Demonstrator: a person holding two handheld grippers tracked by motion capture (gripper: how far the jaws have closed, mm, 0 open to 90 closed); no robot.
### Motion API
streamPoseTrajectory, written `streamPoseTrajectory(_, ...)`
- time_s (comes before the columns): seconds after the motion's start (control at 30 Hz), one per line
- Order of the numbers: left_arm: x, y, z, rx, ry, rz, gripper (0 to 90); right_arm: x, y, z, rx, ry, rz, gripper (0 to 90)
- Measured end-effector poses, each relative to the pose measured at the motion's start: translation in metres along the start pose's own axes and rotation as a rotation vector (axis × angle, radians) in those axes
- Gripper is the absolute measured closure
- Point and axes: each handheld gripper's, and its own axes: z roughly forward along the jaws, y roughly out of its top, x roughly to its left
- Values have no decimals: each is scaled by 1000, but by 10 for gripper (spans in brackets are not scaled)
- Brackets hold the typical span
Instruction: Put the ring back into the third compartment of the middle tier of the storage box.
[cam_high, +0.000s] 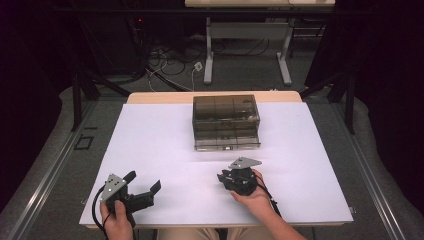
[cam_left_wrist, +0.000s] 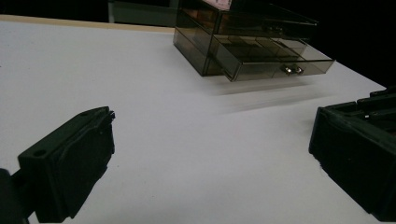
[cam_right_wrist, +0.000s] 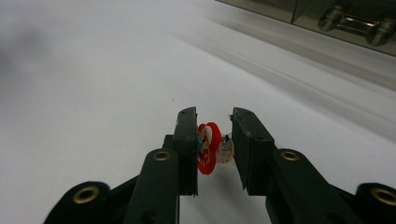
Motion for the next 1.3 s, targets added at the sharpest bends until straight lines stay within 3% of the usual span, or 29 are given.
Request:
streamPoseTrajectory(0.3, 0, 0, 0, 4, -3, 4, 4, -1, 2, -1, -33, -16, 18, 726)
streamPoseTrajectory(0.4, 0, 0, 0, 3, -1, 5, 4, -3, 3, -3, -12, -25, 25, 726)
streamPoseTrajectory(0.73, 0, 0, 0, 5, -3, 4, 4, -4, 5, -5, -30, -43, 49, 726)
streamPoseTrajectory(1.3, 0, -1, 1, 2, -1, -9, 4, -11, 16, -11, -41, -58, 42, 726)
